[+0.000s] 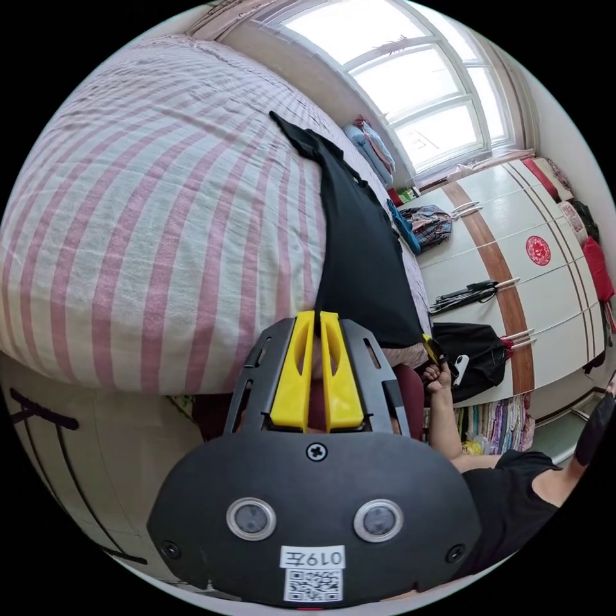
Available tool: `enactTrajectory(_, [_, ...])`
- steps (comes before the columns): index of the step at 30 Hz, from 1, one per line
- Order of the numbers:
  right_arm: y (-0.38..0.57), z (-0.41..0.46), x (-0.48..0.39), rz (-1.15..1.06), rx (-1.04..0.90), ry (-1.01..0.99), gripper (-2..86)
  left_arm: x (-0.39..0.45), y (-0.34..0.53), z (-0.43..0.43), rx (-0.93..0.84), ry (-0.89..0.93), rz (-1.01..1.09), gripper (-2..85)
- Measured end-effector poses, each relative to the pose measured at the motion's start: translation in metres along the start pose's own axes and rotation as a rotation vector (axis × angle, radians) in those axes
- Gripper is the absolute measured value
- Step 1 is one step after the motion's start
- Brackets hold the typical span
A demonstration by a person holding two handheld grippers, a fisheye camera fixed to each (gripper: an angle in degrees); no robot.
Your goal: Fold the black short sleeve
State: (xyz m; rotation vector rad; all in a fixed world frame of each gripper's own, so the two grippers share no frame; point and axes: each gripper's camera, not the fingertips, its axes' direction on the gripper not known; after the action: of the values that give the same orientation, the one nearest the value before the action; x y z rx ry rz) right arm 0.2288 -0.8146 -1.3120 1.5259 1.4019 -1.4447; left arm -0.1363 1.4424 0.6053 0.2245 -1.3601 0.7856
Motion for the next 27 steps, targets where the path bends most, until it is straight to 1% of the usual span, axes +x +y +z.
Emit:
enactTrajectory(6, [0.002,-0.015,-0.025,-0.011,0.044,-0.042,-0.8,0.018,0.012,-0.009,0.053,0.029,0.012,1.3])
enactTrajectory(8, [0.006,-0.013,-0.03,0.005,0.036,-0.051,-0.8,0.025,0.015,-0.003,0.036,-0.017,0.008,1.3])
enactTrajectory(10, [0.013,-0.001,-0.035,-0.004,0.0,0.015,-0.8,0.031,0.018,0.005,0.013,-0.044,0.011,1.2])
enactTrajectory(11, [0.016,0.004,-0.037,-0.01,-0.009,0.033,-0.8,0.041,0.022,0.011,-0.003,-0.093,0.036,1.2])
enactTrajectory(13, [0.028,0.018,-0.051,-0.08,-0.017,0.105,-0.7,0.058,0.027,0.017,-0.012,-0.156,0.086,1.2])
enactTrajectory(16, [0.04,0.028,-0.072,-0.157,0.006,0.161,-0.2,0.089,0.038,0.03,-0.033,-0.26,0.181,1.3])
enactTrajectory(19, [0.051,0.036,-0.087,-0.213,0.022,0.177,1.1,0.115,0.048,0.041,-0.045,-0.326,0.246,1.3])
enactTrajectory(24, [0.075,0.04,-0.1,-0.245,0.088,0.122,4.5,0.138,0.068,0.05,-0.044,-0.271,0.237,1.2])
enactTrajectory(27, [0.086,0.04,-0.114,-0.273,0.09,0.117,5.5,0.152,0.084,0.051,-0.049,-0.249,0.229,1.3])
